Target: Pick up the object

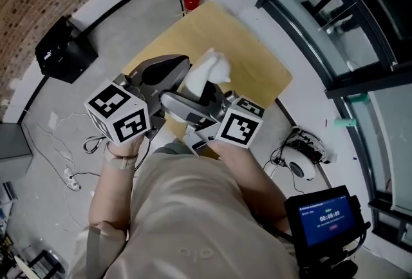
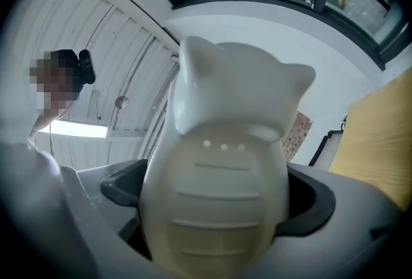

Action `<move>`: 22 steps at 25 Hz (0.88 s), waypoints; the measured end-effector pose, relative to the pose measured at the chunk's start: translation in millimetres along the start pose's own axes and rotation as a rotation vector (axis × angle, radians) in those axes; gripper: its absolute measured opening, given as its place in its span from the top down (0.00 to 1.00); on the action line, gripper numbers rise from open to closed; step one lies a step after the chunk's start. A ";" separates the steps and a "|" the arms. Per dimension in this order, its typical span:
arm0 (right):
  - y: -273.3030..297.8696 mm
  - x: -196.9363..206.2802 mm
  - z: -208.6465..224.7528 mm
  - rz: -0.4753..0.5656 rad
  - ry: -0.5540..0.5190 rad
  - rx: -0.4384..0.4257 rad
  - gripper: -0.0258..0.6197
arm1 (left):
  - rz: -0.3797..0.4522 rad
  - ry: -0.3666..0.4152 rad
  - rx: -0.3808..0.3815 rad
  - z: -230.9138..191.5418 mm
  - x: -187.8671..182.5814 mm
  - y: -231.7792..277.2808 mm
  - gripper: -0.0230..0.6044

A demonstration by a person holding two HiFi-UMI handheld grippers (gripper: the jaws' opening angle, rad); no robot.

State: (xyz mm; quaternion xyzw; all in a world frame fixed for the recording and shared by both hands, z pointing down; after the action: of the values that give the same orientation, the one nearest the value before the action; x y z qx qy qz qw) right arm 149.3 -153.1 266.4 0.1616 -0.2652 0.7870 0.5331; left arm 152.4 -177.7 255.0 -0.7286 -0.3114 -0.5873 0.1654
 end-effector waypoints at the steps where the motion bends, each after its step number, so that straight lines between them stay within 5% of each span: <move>1: 0.3 0.3 0.2 0.001 0.003 0.000 0.05 | -0.002 -0.001 0.000 -0.4 0.2 -0.2 0.99; 22: 4.5 4.3 2.6 -0.006 0.001 0.026 0.05 | -0.005 -0.026 0.007 -5.4 3.3 -3.3 0.99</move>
State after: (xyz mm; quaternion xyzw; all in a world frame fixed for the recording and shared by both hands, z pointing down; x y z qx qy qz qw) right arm 143.4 -152.7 269.7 0.1687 -0.2543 0.7888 0.5335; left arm 146.6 -177.6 259.1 -0.7347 -0.3175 -0.5771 0.1623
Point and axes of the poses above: the fingertips, and each gripper's own axes: y forward along the fingers, z to its right, x out of its underside, the point moved 1 cm from there along -y, backward along the fingers, and after that the axes turned 4 degrees about y, right-handed, at the moved point
